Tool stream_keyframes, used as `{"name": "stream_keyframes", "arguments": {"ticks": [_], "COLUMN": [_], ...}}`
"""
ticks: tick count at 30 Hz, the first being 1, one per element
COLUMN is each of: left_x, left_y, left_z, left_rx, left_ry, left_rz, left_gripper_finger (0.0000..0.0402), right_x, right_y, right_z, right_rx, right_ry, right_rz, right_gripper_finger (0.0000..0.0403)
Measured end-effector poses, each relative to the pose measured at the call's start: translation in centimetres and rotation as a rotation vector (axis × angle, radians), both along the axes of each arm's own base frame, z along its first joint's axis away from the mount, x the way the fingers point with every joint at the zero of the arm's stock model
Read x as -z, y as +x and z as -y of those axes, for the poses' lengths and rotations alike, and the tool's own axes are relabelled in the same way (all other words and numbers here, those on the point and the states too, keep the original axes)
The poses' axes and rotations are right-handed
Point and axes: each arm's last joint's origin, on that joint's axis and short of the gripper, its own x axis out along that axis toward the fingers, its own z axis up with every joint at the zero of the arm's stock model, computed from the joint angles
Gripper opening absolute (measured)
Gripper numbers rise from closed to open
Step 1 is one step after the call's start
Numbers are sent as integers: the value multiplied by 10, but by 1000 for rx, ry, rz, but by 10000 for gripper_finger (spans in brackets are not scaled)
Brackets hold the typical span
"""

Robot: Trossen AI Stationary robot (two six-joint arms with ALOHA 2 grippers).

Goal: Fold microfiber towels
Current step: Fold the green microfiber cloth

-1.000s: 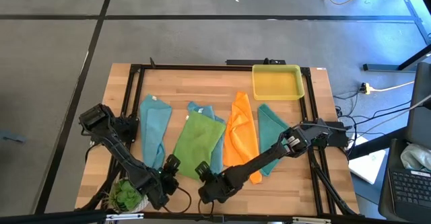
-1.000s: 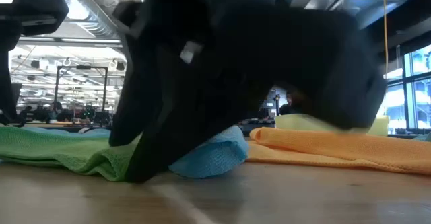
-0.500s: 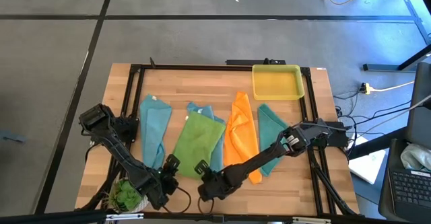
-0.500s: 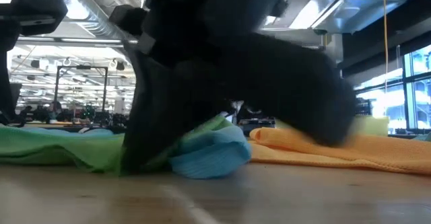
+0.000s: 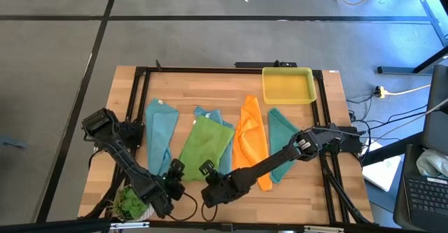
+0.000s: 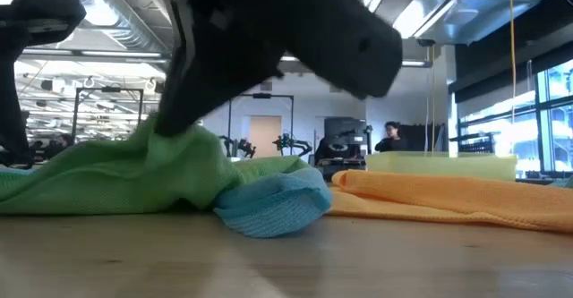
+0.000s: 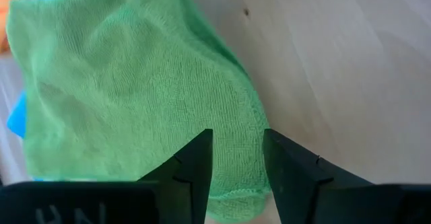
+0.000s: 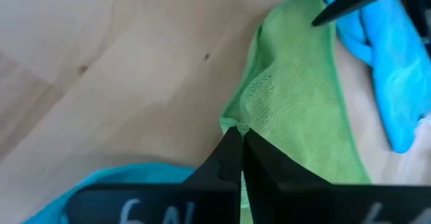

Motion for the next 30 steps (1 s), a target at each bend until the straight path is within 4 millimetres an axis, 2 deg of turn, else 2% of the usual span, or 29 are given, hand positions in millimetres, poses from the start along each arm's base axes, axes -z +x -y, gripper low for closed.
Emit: {"name": "stream_keyframes", "arguments": {"ticks": [4, 9, 16, 20, 24, 30], "left_x": [0, 1, 1, 9, 21, 23], "left_y": [2, 2, 6, 7, 6, 6], "left_z": [-3, -1, -4, -15, -23, -25], "left_rx": [-79, -84, -113, -169, -207, -210], "left_ry": [-47, -88, -75, -45, -107, -117], "left_rz": [0, -16, 12, 27, -12, 0], "left_gripper_finger": [141, 162, 169, 169, 169, 169], "right_x": [-12, -20, -30, -30, -30, -30], "right_y": [2, 3, 5, 4, 1, 0], "right_z": [-1, 5, 9, 10, 10, 12], "right_rx": [14, 72, 134, 135, 162, 192], "right_ry": [-6, -15, -1, -5, -50, -65], "right_rz": [30, 33, 65, 56, 60, 62], "right_gripper_finger": [4, 6, 6, 6, 7, 7]}}
